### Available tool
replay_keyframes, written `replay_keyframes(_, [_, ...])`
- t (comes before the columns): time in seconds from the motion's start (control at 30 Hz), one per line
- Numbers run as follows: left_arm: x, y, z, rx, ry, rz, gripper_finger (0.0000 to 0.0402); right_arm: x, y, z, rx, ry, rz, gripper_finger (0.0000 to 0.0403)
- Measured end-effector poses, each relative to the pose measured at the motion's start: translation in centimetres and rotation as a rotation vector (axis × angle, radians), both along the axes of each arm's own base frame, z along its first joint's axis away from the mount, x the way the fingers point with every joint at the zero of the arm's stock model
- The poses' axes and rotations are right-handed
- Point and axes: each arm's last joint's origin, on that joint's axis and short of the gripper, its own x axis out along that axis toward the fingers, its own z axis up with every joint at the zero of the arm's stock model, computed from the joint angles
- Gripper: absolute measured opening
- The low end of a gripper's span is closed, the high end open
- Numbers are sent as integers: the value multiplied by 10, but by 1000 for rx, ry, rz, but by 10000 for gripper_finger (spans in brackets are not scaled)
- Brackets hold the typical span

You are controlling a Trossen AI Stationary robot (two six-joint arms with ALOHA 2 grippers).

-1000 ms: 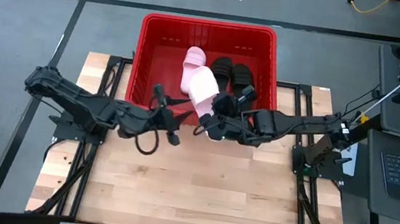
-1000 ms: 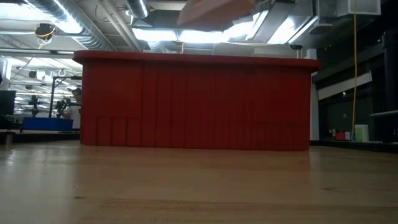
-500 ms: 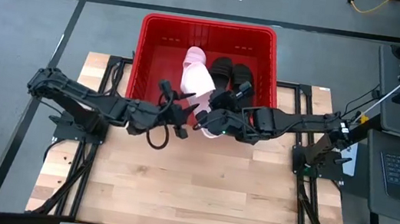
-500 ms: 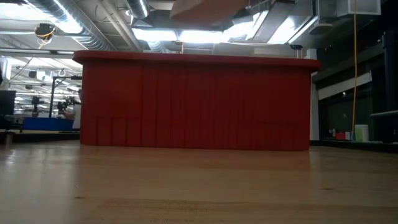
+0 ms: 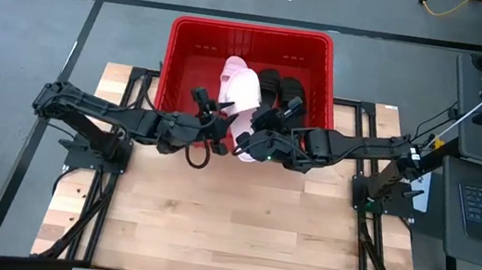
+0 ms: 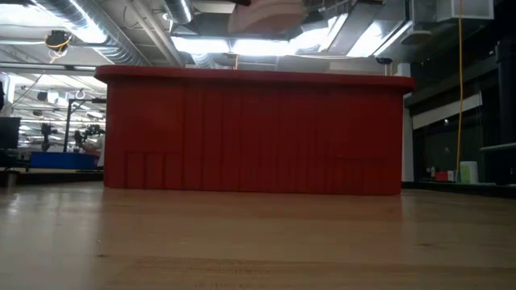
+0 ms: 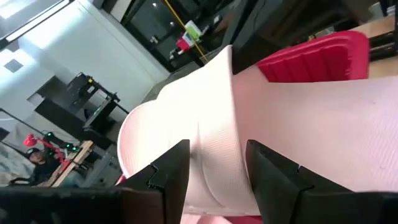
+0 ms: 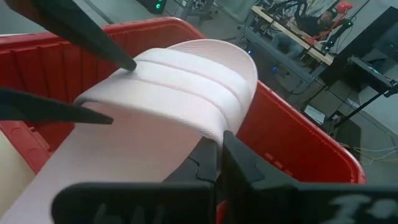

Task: Pick and place slides into bin
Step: Put the pink slide into the bin

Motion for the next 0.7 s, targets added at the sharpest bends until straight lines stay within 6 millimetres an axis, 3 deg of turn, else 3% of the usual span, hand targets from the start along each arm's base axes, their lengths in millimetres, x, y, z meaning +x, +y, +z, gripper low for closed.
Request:
replay_keyframes(0.37, [0, 7, 0, 57, 55, 32, 143, 0, 0, 0, 0, 0, 0, 10])
replay_keyframes(0.7, [0, 6, 0, 71, 76, 4, 71, 0, 0, 0, -1, 2, 0, 10])
